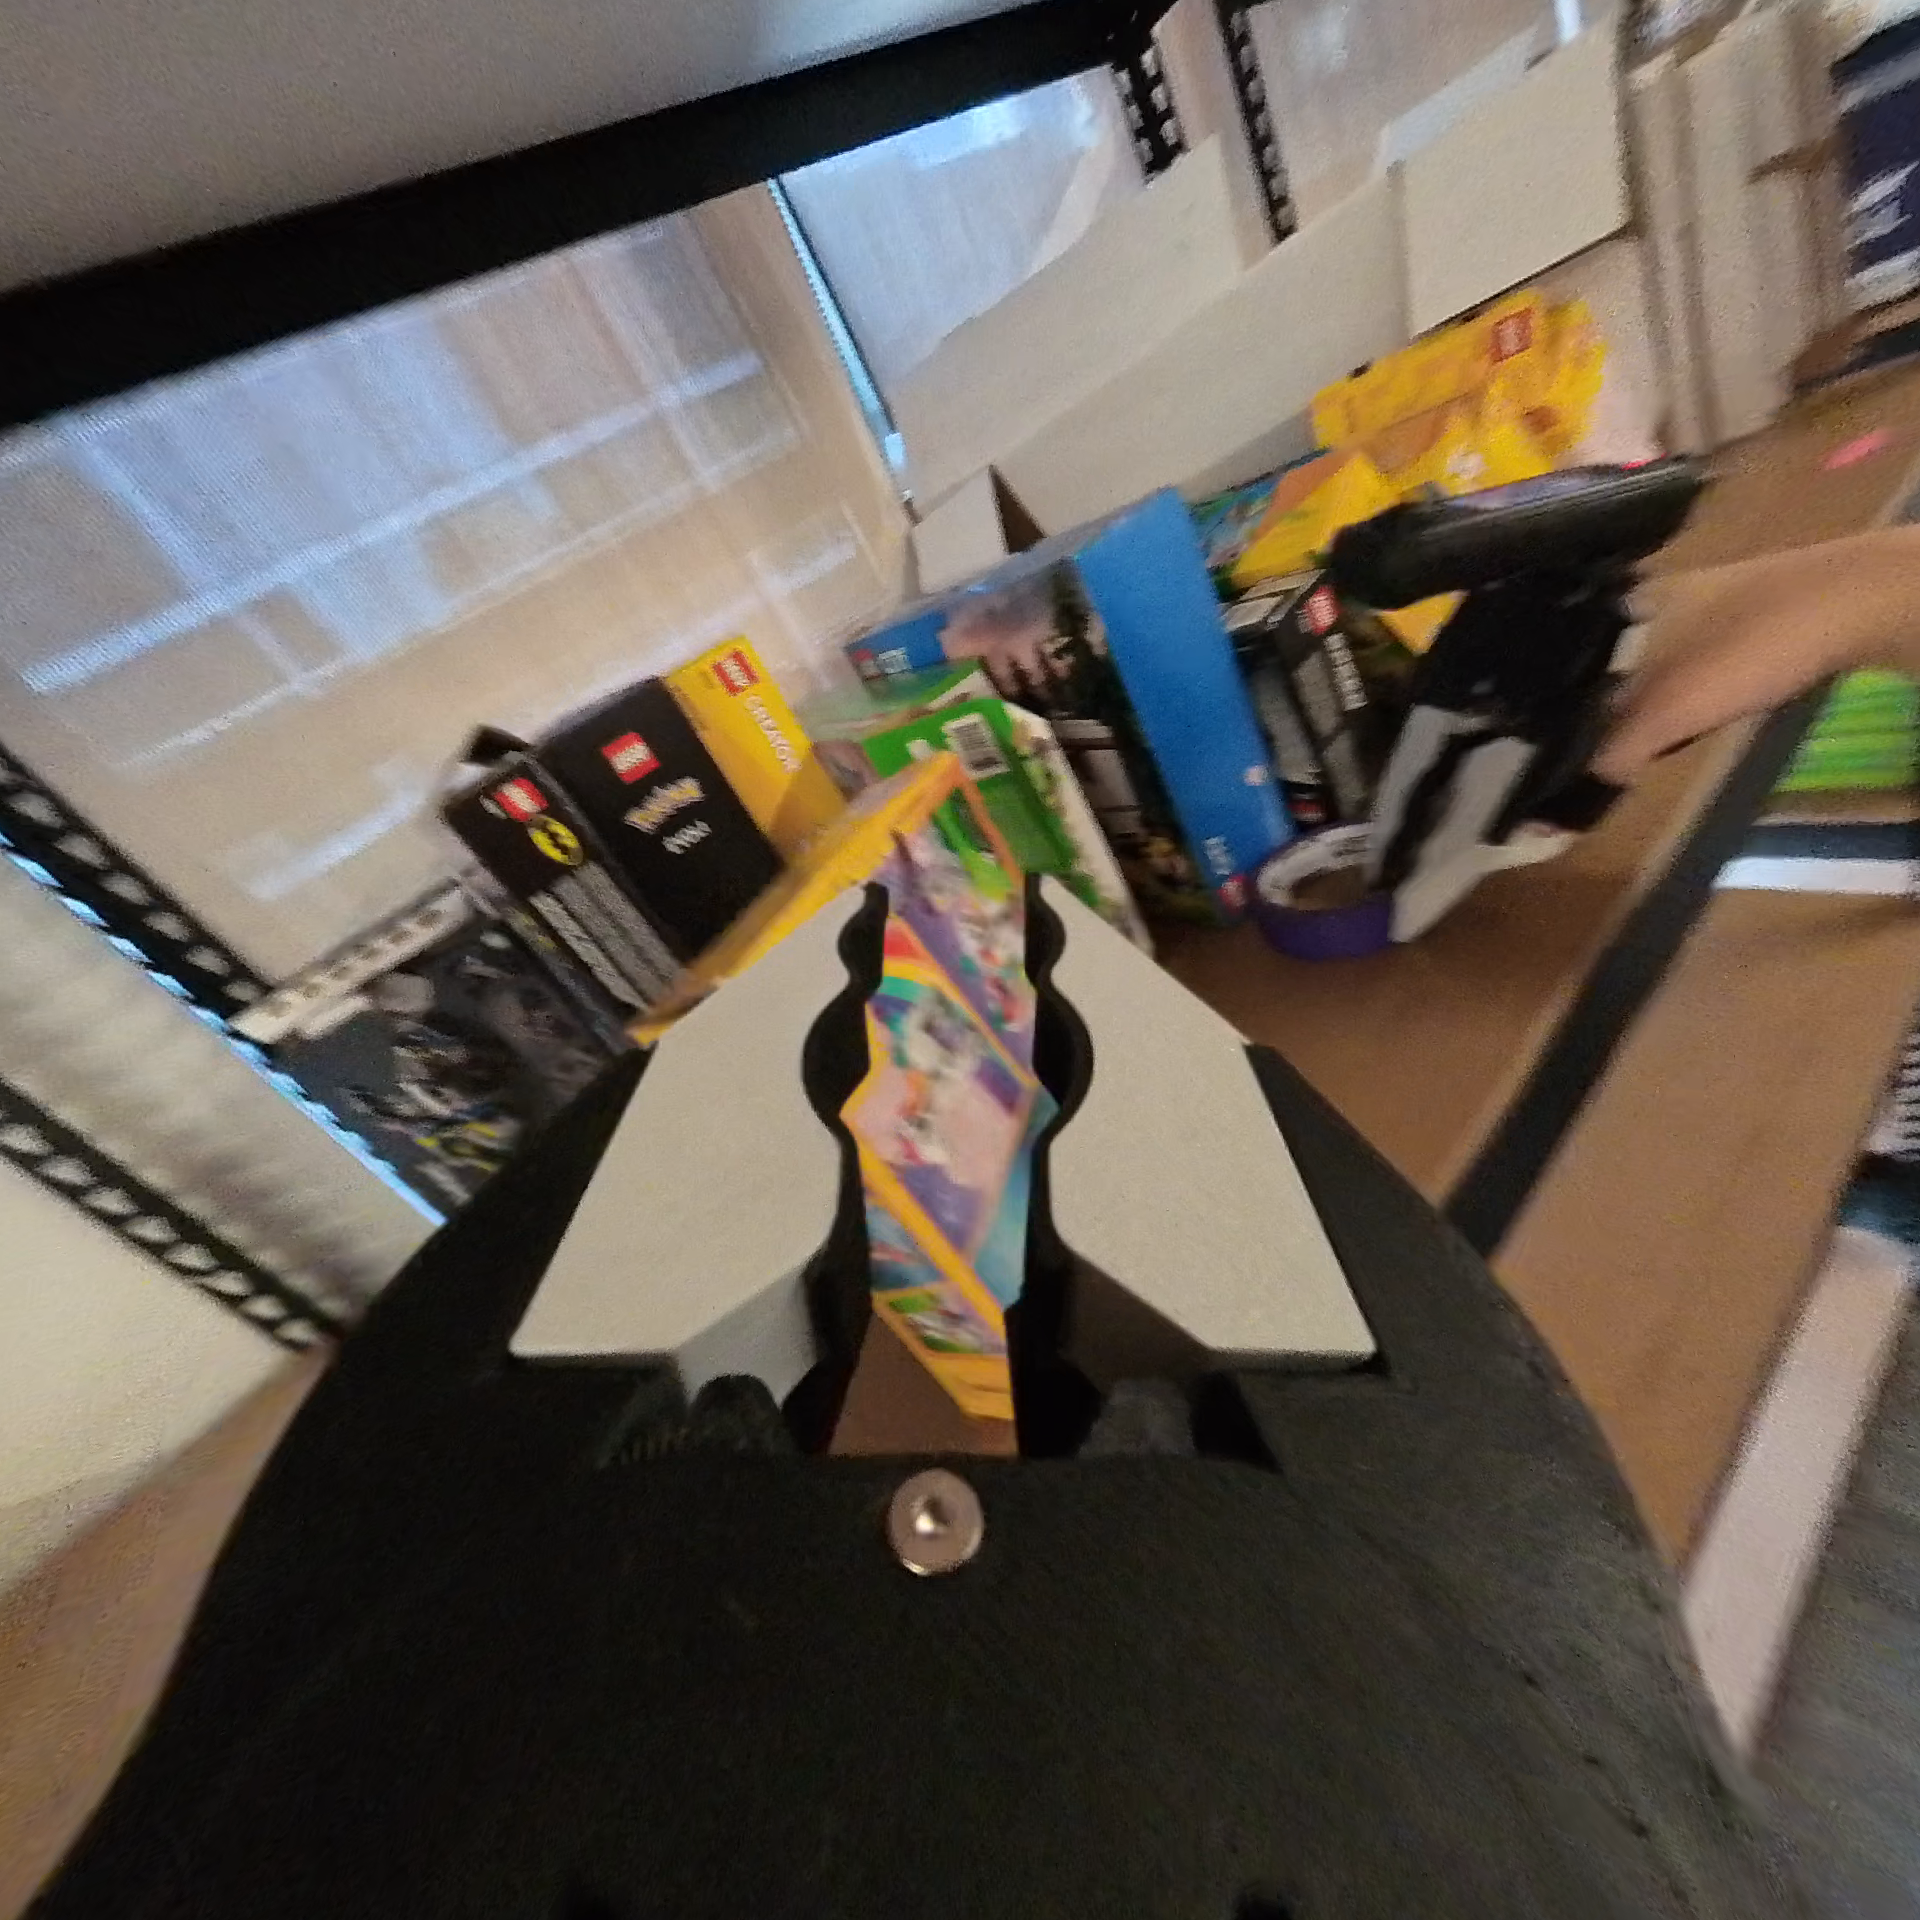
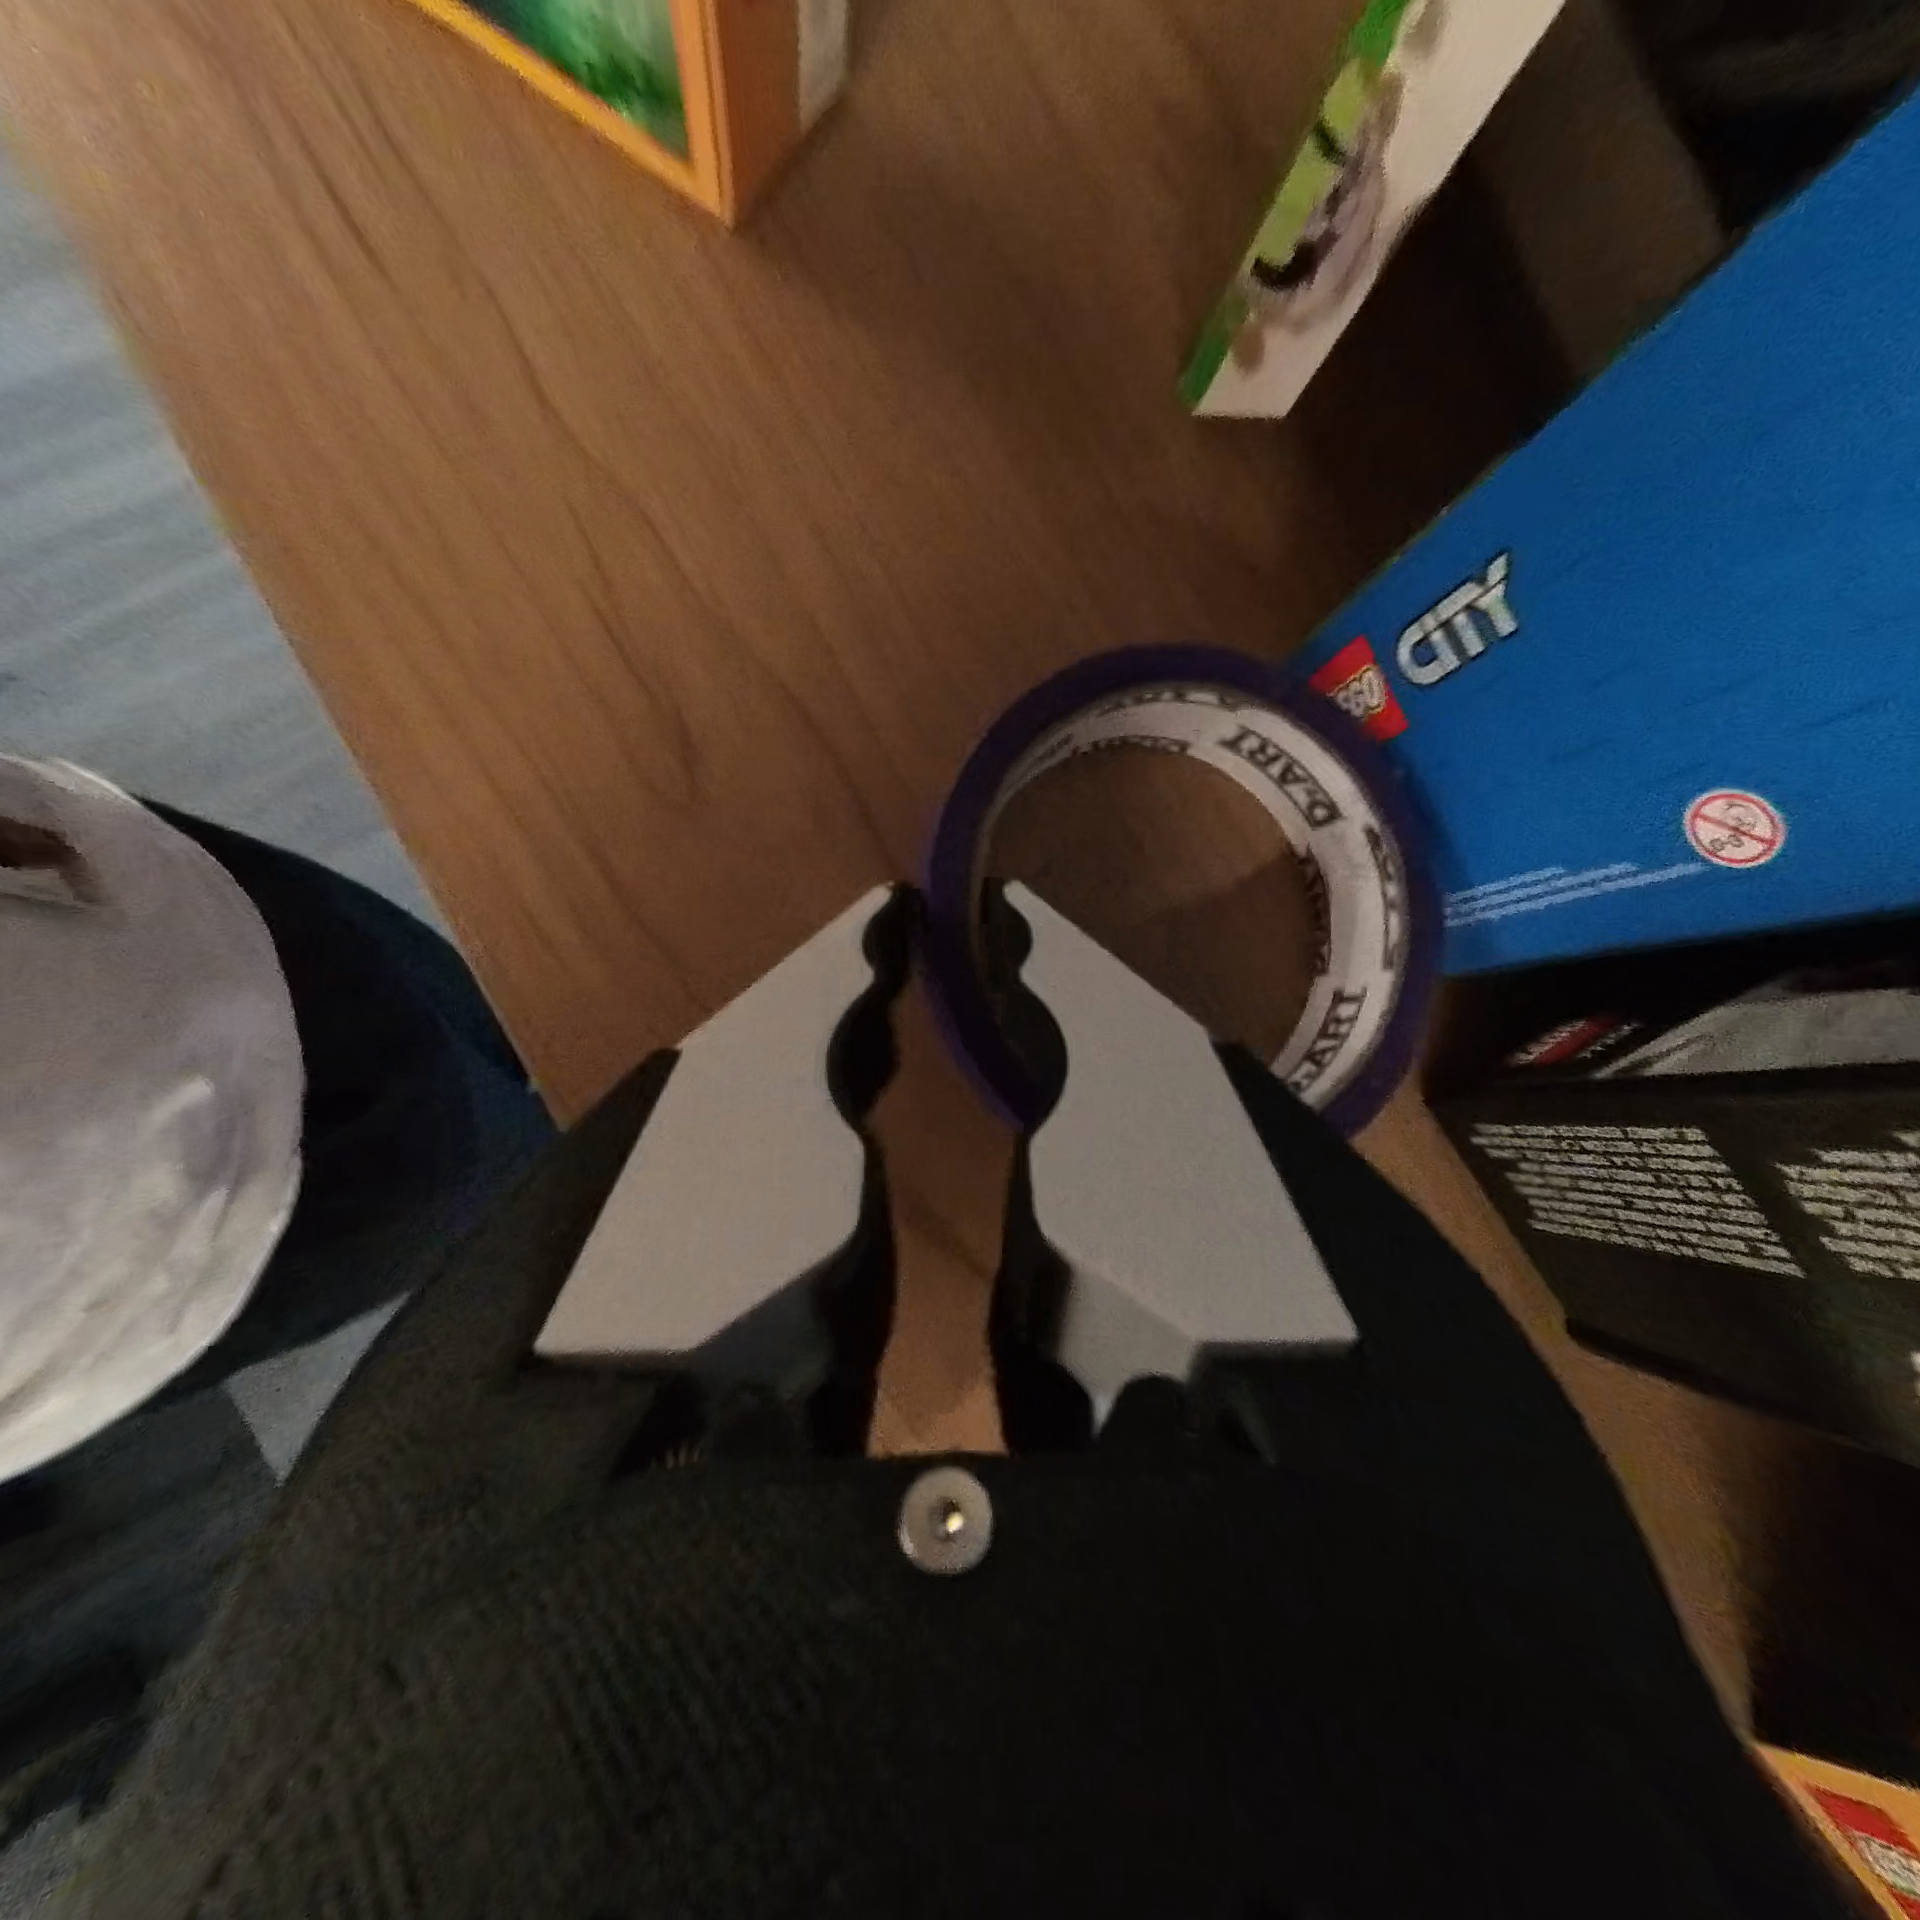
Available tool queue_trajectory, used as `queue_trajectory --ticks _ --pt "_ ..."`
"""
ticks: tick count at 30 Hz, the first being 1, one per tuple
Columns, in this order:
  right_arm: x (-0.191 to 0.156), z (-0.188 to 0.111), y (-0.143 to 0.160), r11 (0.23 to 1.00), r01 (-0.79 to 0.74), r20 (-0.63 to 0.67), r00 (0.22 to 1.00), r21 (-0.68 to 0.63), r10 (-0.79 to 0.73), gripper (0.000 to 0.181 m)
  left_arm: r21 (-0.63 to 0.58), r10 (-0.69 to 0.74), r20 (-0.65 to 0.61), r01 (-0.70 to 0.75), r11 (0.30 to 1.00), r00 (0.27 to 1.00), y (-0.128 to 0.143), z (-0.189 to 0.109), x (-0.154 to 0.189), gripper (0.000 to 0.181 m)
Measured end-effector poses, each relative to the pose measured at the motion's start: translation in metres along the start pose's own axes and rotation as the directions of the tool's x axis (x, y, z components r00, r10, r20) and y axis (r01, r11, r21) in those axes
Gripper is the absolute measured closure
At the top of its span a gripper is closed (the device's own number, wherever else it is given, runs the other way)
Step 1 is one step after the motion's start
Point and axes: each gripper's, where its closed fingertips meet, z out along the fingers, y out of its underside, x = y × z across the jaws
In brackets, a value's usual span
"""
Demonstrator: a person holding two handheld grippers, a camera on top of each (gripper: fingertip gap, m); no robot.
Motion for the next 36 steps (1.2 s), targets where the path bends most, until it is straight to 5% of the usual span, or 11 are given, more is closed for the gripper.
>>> queue_trajectory --ticks 2,5,8,11,15,32,36 --pt "-0.019 -0.005 -0.012 0.996 -0.064 0.092 0.994 0.057 0.058 0.172 0.005 -0.093 -0.068 0.093 0.996 0.993 0.01 -0.007 0.023 0.157" --pt "-0.089 -0.045 -0.076 0.889 -0.168 0.319 0.947 0.426 0.026 0.173 0.001 -0.203 -0.176 0.206 0.978 0.963 0.025 -0.008 0.058 0.154" --pt "-0.136 -0.065 -0.105 0.79 -0.121 0.271 0.961 0.6 -0.059 0.173 0.032 -0.234 -0.248 0.249 0.968 0.94 0.016 -0.007 0.079 0.146" --pt "-0.173 -0.074 -0.122 0.73 -0.053 0.252 0.953 0.682 -0.166 0.173 0.099 -0.097 -0.309 0.133 0.986 0.946 -0.005 -0.012 0.098 0.152" --pt "-0.197 -0.089 -0.132 0.704 -0.07 0.309 0.926 0.707 -0.218 0.173 0.064 0.006 -0.361 0.018 0.998 0.932 -0.005 -0.014 0.111 0.149" --pt "-0.219 -0.09 -0.131 0.715 -0.13 0.424 0.871 0.687 -0.249 0.173 0.076 0.098 -0.315 -0.078 0.994 0.944 -0.003 -0.029 0.104 0.16" --pt "-0.222 -0.09 -0.132 0.715 -0.182 0.479 0.845 0.675 -0.237 0.173 0.081 0.1 -0.33 -0.077 0.994 0.939 -0.001 -0.033 0.107 0.181"
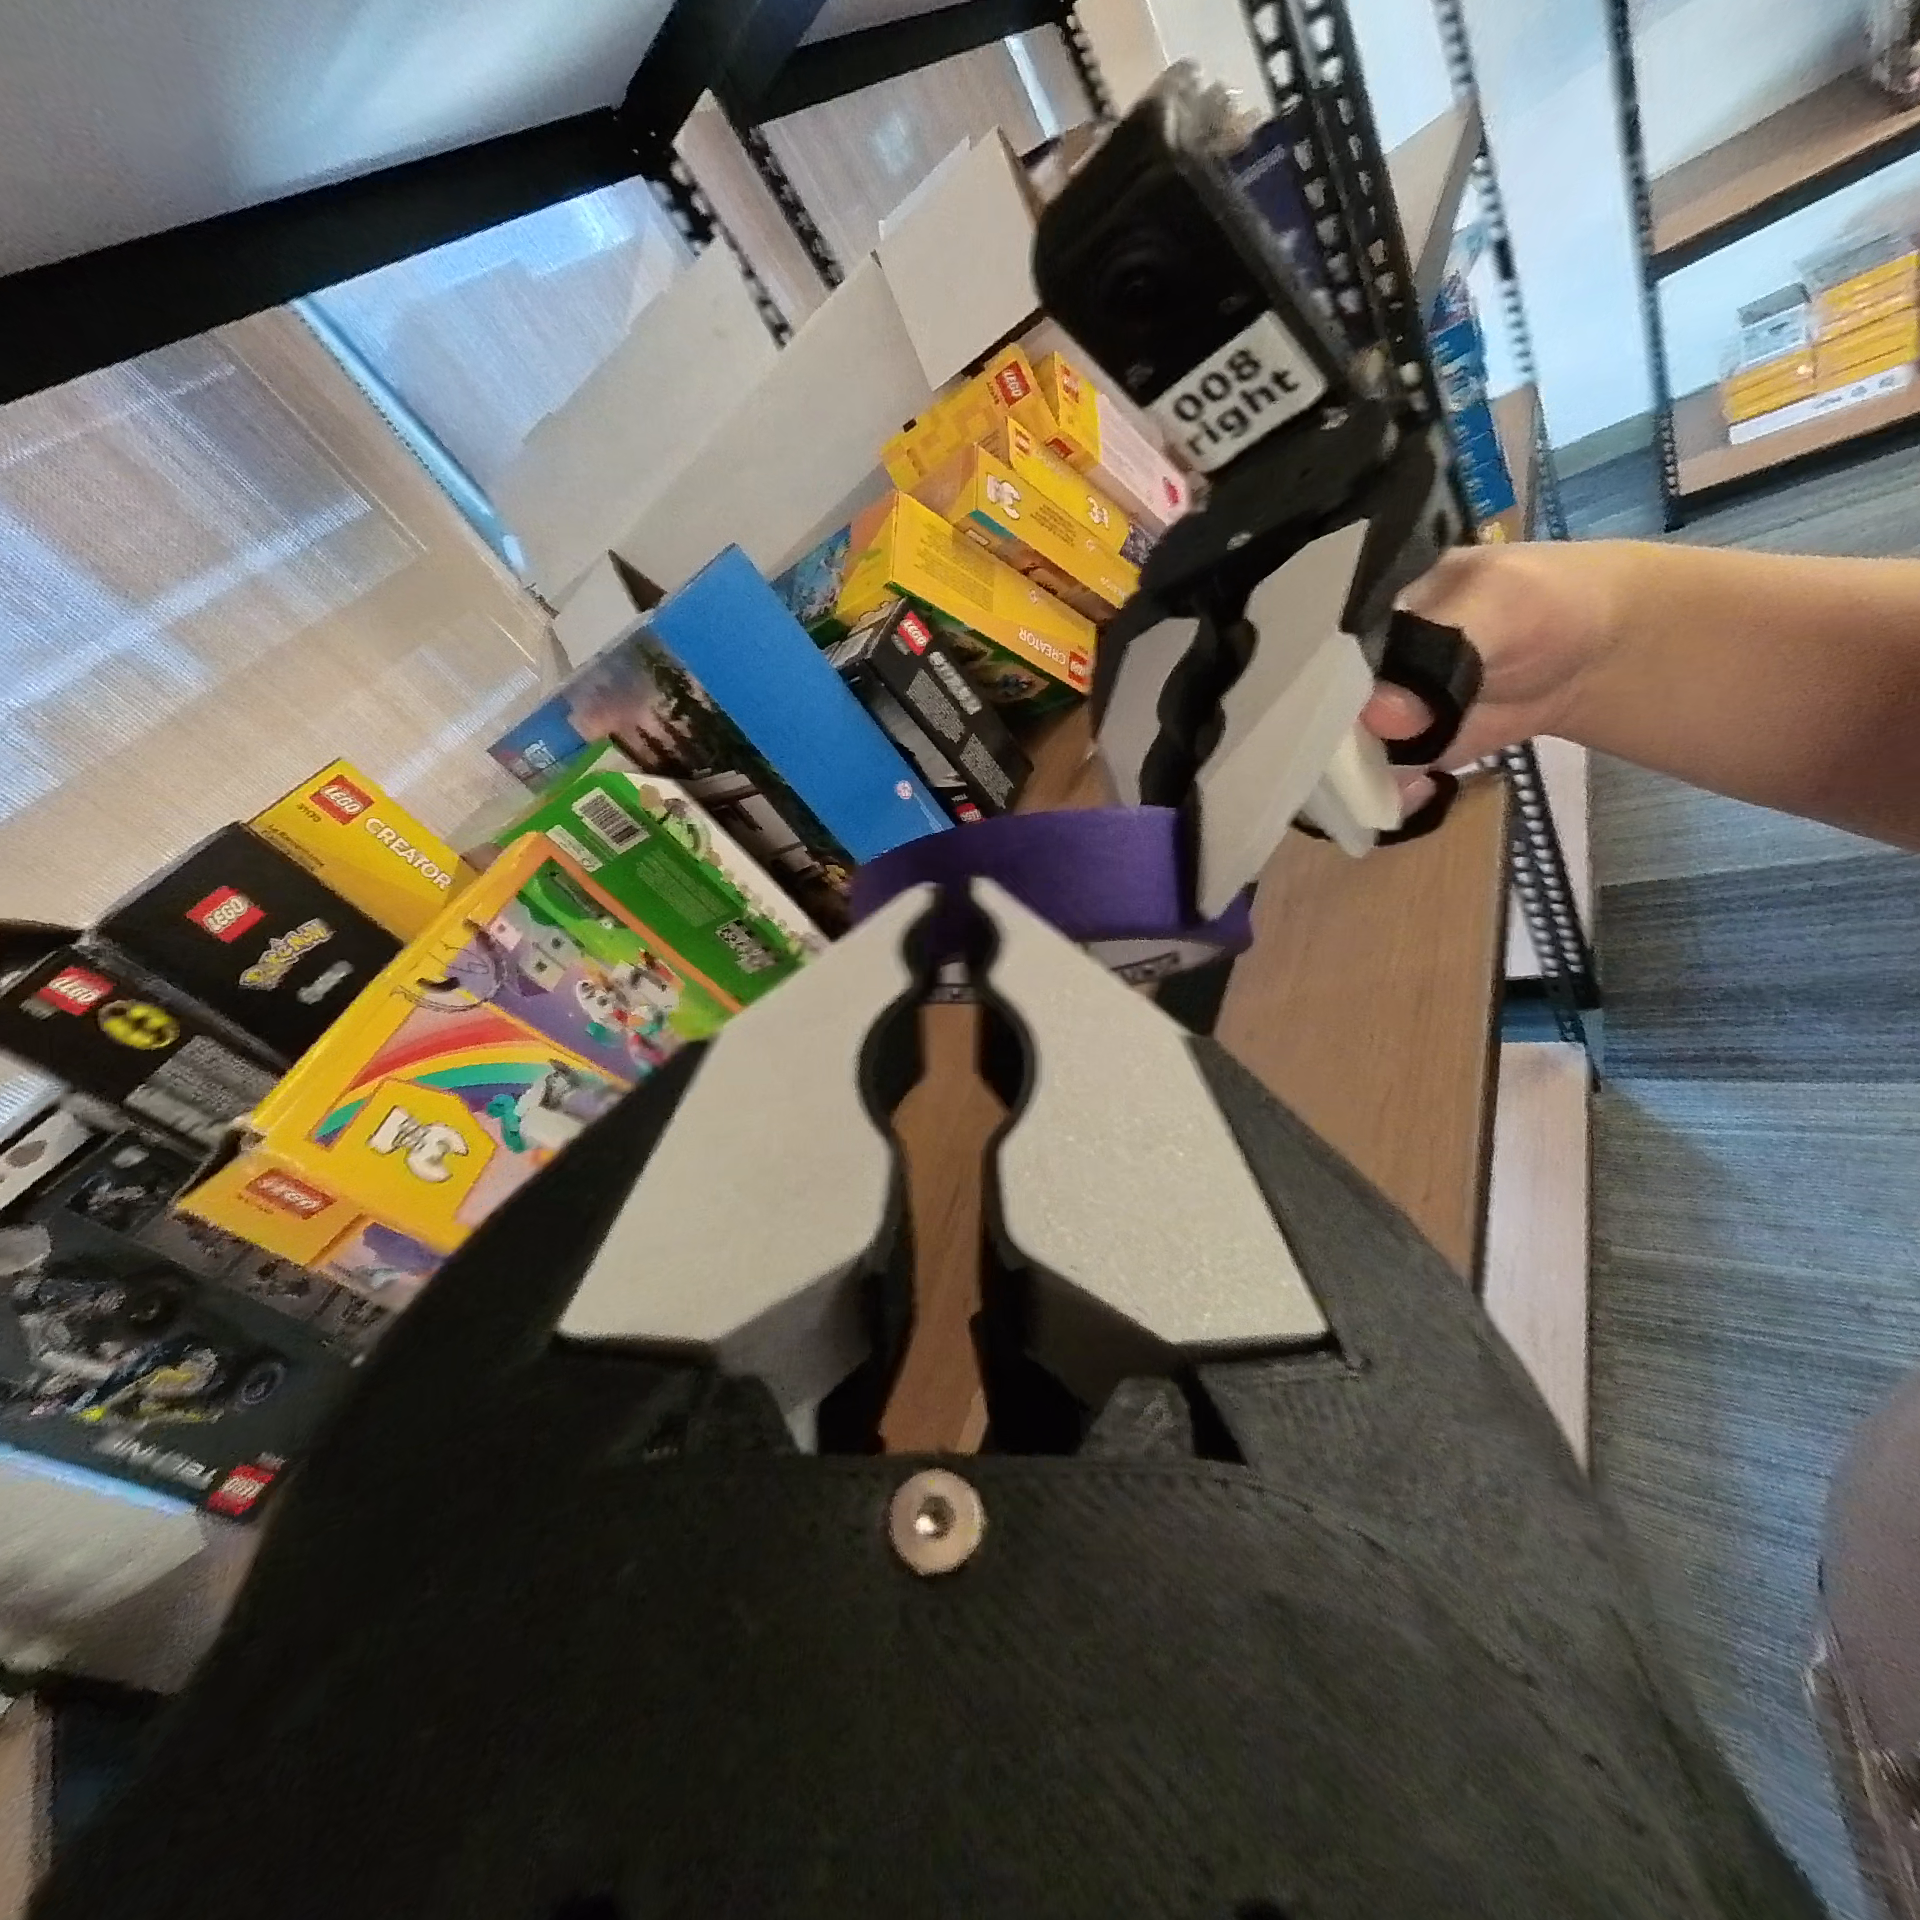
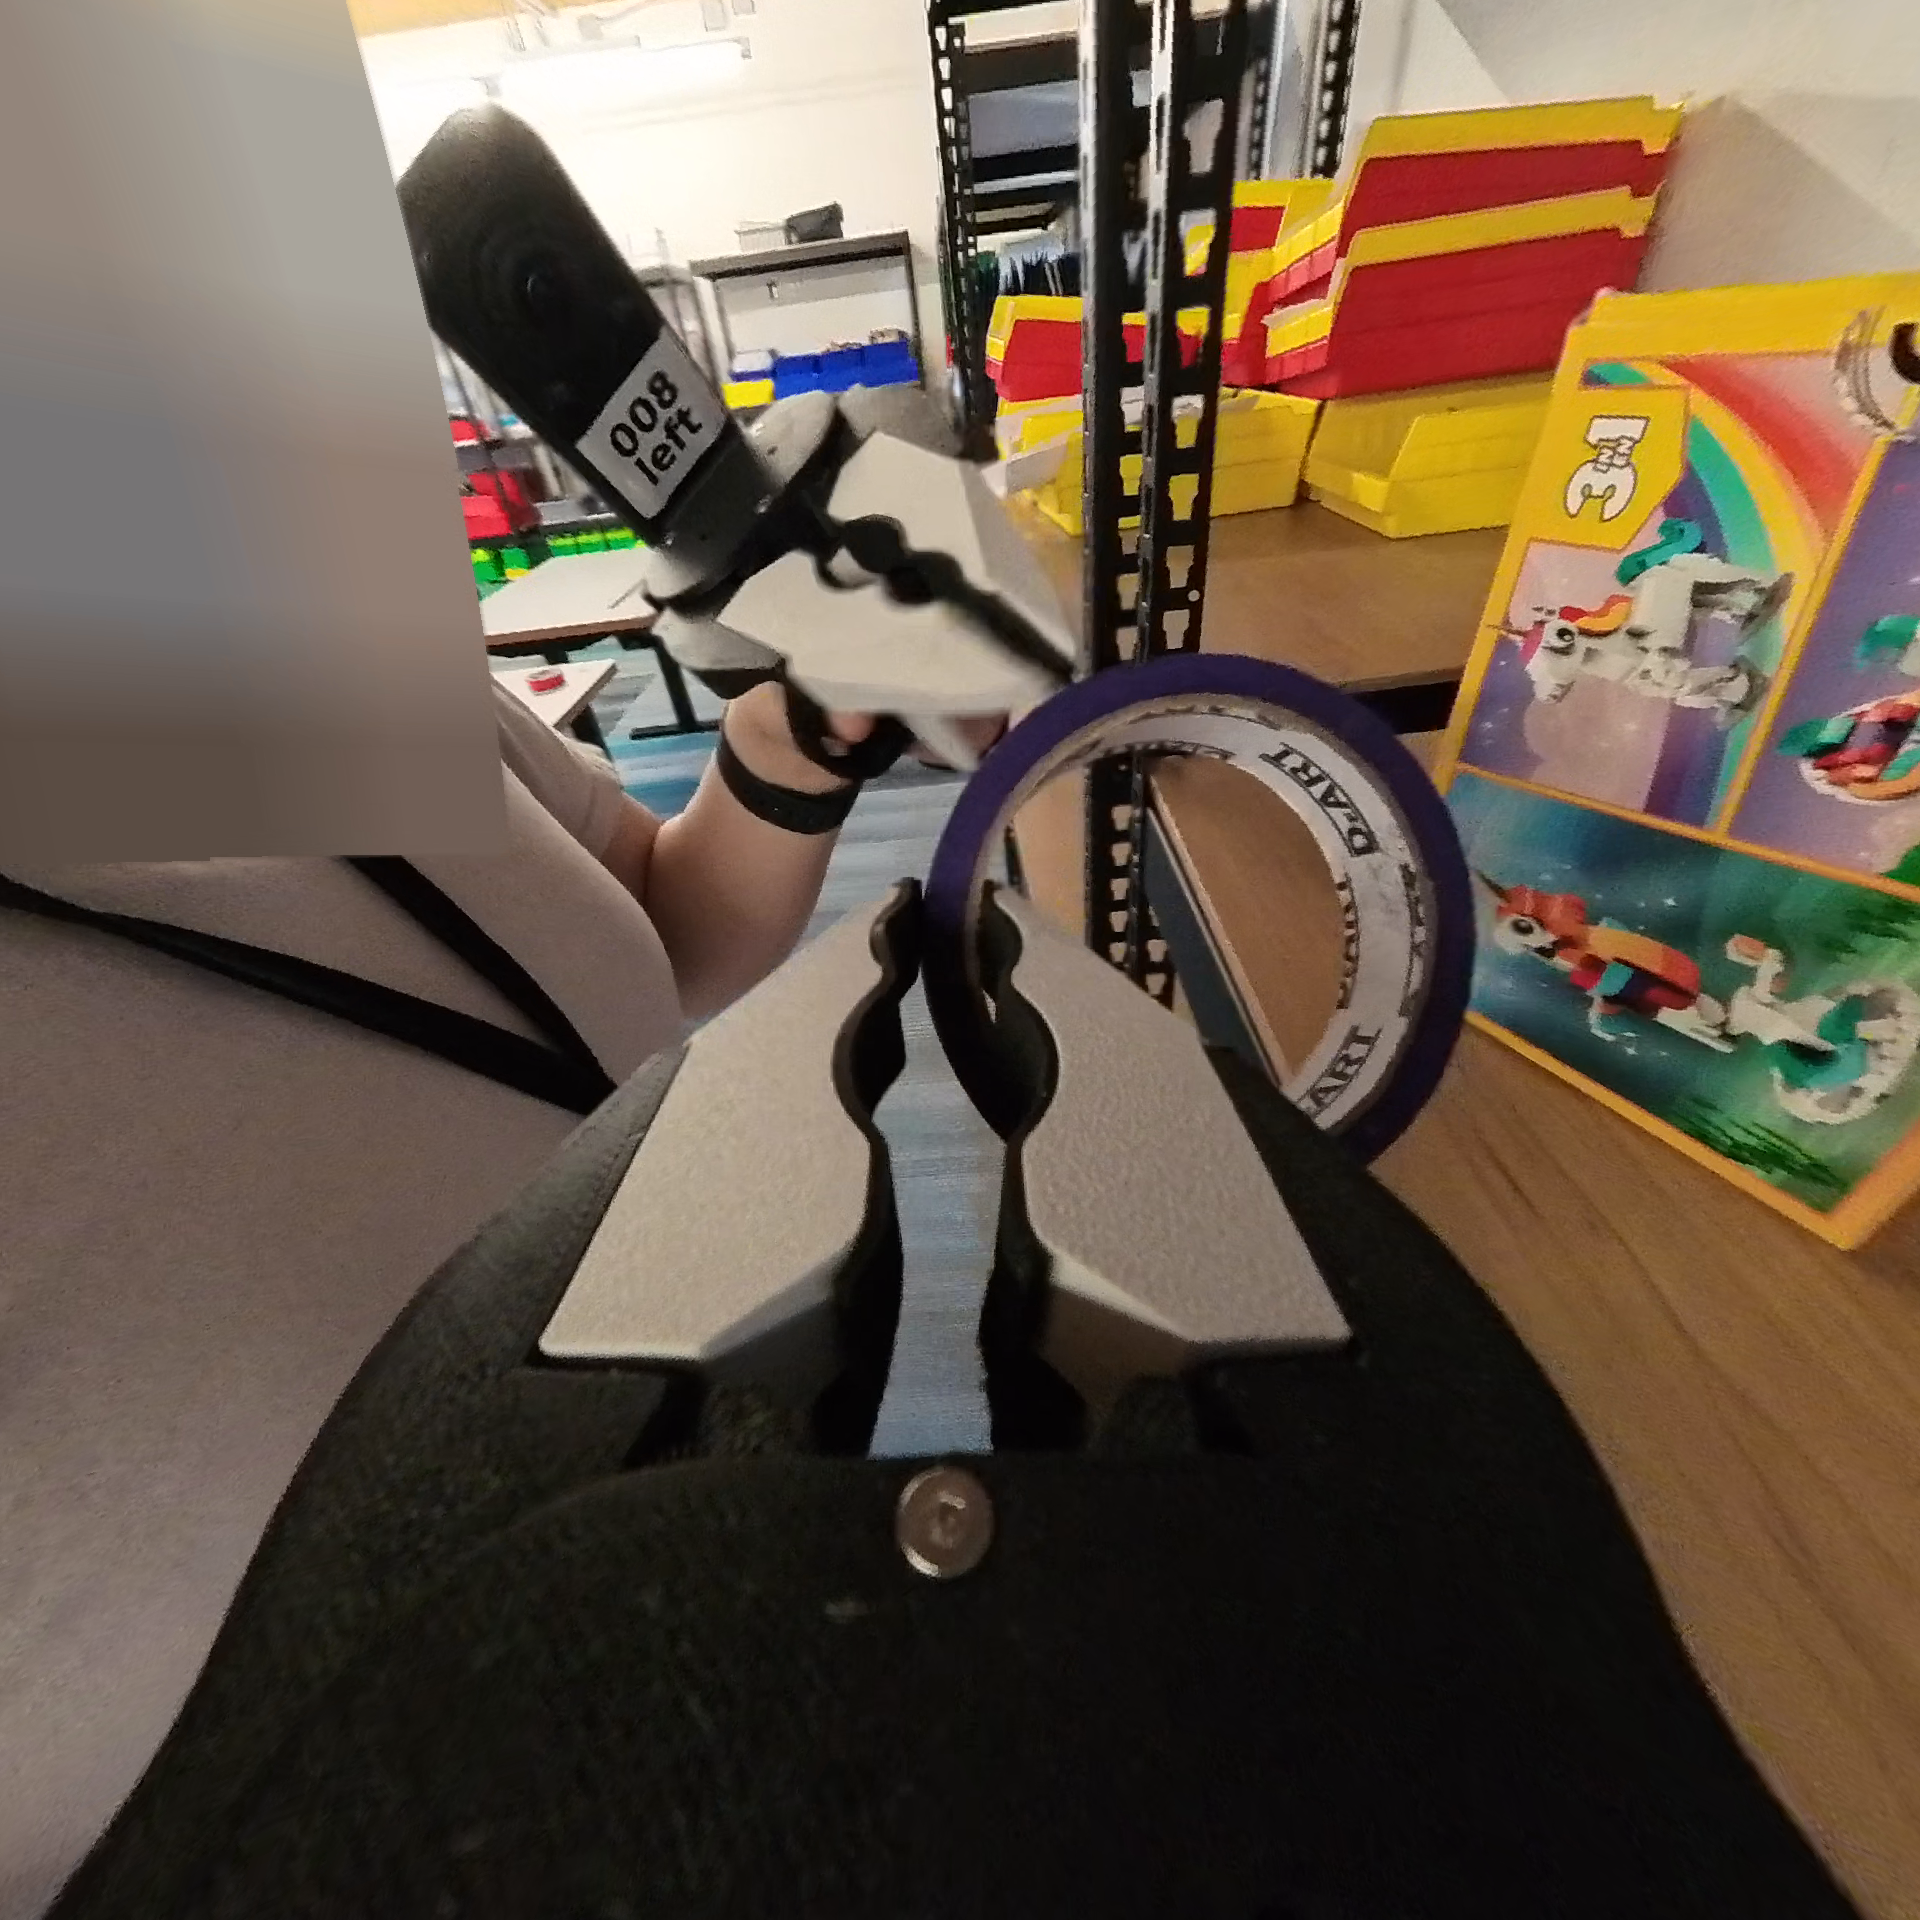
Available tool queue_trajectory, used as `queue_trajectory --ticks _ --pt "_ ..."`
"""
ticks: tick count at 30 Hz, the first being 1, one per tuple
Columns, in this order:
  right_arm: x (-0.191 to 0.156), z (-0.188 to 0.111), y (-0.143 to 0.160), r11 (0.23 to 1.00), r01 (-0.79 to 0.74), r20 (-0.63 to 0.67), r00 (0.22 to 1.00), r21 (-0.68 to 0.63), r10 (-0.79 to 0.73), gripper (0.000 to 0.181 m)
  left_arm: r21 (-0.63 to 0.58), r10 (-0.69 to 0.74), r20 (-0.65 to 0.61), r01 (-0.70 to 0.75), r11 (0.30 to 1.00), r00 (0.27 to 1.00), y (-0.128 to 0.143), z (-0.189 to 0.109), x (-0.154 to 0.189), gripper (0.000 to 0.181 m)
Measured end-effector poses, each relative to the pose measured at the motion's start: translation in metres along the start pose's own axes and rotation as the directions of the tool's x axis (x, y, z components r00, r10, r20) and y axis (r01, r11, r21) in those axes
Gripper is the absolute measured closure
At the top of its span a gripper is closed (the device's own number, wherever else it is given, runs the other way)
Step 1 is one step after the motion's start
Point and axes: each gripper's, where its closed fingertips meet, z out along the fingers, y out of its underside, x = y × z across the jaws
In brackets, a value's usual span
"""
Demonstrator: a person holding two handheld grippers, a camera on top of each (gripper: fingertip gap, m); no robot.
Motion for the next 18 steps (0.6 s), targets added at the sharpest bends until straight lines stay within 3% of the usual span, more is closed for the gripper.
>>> queue_trajectory --ticks 4,6,11,18 --pt "-0.004 0.005 0.002 0.999 -0.039 0.03 0.999 0.012 0.039 0.173 -0.047 0.011 0.08 -0.007 0.999 0.997 0.012 -0.002 -0.013 0.181" --pt "-0.003 0.008 0.008 0.998 -0.06 0.02 0.998 0.0 0.06 0.173 -0.033 -0.03 0.038 0.031 0.999 0.999 0.014 -0.007 -0.006 0.181" --pt "-0.01 0.018 0.025 0.991 -0.133 0.024 0.991 0.013 0.133 0.172 0.016 -0.133 -0.109 0.136 0.991 0.985 0.021 -0.026 0.019 0.159" --pt "-0.025 0.031 0.065 0.963 -0.268 0.02 0.963 0.017 0.268 0.172 -0.05 -0.242 -0.202 0.237 0.97 0.949 0.06 -0.035 0.048 0.163"
